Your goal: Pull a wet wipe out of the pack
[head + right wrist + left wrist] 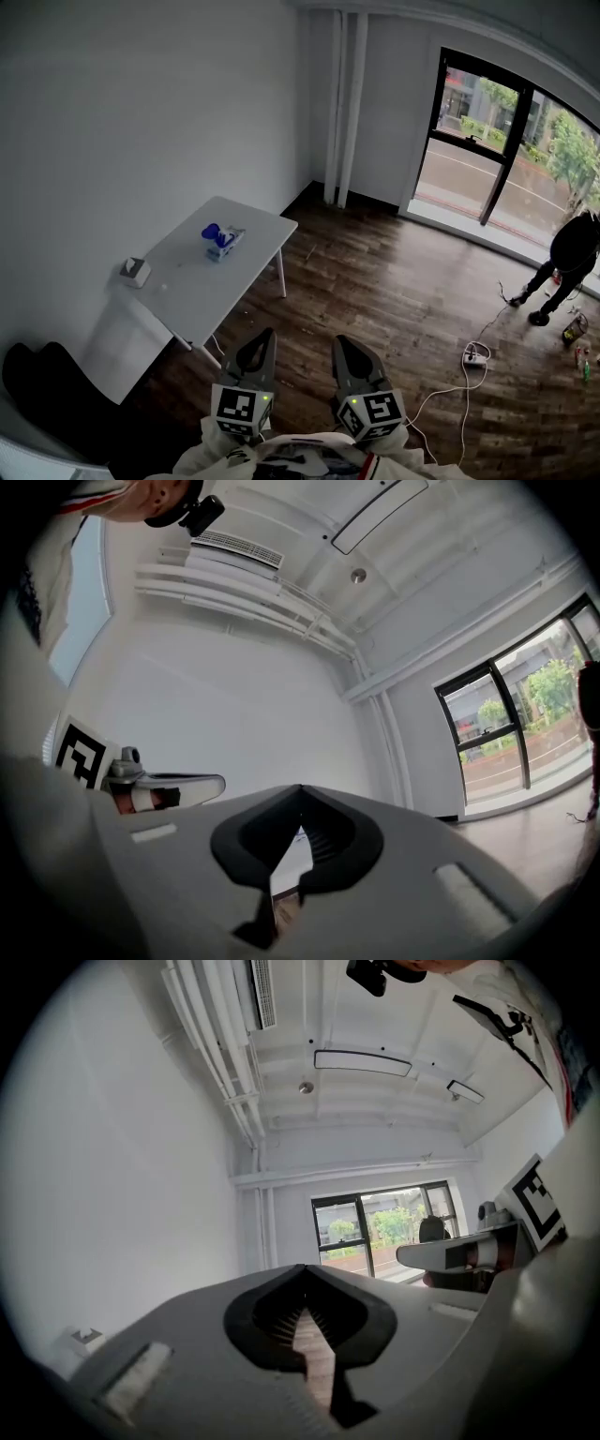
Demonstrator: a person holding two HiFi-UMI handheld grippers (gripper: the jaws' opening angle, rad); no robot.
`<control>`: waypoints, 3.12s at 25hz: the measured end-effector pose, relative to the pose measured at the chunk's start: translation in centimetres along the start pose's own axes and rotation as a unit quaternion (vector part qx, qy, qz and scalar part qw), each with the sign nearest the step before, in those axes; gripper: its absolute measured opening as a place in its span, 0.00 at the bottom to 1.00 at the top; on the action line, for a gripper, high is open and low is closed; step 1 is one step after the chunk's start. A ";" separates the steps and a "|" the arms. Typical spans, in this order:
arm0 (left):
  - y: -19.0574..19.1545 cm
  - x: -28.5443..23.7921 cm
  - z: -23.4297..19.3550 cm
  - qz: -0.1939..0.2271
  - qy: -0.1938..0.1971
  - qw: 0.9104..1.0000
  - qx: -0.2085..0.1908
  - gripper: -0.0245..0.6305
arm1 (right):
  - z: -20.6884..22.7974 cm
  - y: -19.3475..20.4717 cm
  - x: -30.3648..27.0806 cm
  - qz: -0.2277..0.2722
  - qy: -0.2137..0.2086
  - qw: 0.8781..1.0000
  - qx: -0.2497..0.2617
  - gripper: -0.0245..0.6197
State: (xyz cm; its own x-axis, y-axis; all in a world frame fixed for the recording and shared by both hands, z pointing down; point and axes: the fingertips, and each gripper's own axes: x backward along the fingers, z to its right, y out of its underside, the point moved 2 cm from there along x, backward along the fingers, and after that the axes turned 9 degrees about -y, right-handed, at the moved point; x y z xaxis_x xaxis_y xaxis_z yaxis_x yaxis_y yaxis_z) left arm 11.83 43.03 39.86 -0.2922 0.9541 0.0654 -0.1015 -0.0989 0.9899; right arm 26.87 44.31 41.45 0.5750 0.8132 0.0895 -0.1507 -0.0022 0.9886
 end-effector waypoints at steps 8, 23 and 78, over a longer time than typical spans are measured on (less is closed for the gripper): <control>0.4 -1.7 3.3 -0.020 0.005 1.000 0.007 0.04 | 3.7 1.2 1.5 -0.001 0.011 1.000 -0.023 0.05; 4.8 -11.9 -1.7 -0.033 0.006 0.999 -0.009 0.04 | 9.6 3.9 -7.4 -0.039 0.025 0.999 -0.017 0.05; 10.1 -49.2 -28.2 -0.095 -0.217 0.971 -0.011 0.04 | 25.2 6.3 -60.2 -0.100 -0.218 0.970 -0.035 0.05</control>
State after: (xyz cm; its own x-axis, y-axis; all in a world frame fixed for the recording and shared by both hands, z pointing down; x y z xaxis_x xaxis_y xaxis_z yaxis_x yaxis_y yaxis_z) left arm -1.60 -12.90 43.10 0.1620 0.9846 -0.0661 -0.1364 0.0887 0.9867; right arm 11.61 -19.32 45.31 0.8817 0.4696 -0.0458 -0.0465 0.1830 0.9820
